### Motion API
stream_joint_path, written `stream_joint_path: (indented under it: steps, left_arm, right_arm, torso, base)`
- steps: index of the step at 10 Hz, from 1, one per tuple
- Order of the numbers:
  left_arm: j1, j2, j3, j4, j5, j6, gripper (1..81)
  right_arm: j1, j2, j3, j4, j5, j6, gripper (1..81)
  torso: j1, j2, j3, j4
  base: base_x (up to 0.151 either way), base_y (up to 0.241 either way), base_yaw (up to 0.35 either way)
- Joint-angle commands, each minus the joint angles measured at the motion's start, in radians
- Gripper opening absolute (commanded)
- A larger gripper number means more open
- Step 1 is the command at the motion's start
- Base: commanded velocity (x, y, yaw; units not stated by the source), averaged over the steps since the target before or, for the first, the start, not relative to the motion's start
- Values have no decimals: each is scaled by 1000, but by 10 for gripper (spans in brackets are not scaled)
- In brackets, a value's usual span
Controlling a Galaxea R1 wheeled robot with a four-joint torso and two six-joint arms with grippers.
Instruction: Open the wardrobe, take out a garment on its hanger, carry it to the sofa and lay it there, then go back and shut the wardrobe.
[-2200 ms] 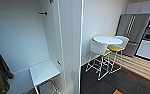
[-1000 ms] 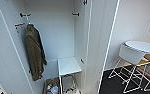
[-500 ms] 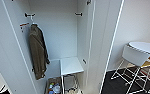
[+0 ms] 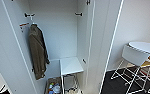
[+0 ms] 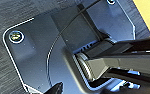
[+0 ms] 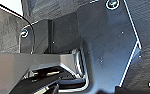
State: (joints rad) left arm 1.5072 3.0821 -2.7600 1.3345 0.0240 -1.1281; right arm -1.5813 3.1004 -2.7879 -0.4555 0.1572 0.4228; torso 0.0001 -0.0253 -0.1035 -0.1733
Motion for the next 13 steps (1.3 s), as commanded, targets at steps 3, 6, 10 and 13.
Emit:
stream_joint_path:
  steps: [3, 6, 10, 13]
  left_arm:
    - [-29, 15, 0, -351, 162, 340, 811]
    - [-37, 3, 0, -1127, 86, 1151, 811]
    - [-80, -14, -15, -1267, 71, 1237, 811]
    - [-81, -3, -13, -1265, 71, 1239, 811]
  right_arm:
    - [40, 11, -1, 6, -44, -2, 811]
    - [37, 8, -1, 6, -42, -1, 811]
    - [45, 3, -4, 5, -42, -2, 811]
    - [51, 2, 2, 8, -42, -1, 811]
  torso:
    - [0, 0, 0, 0]
    - [0, 0, 0, 0]
    - [0, 0, 0, 0]
    - [0, 0, 0, 0]
  base:
    - [0, 0, 0]
    - [0, 0, 0]
    - [0, 0, 0]
    - [0, 0, 0]
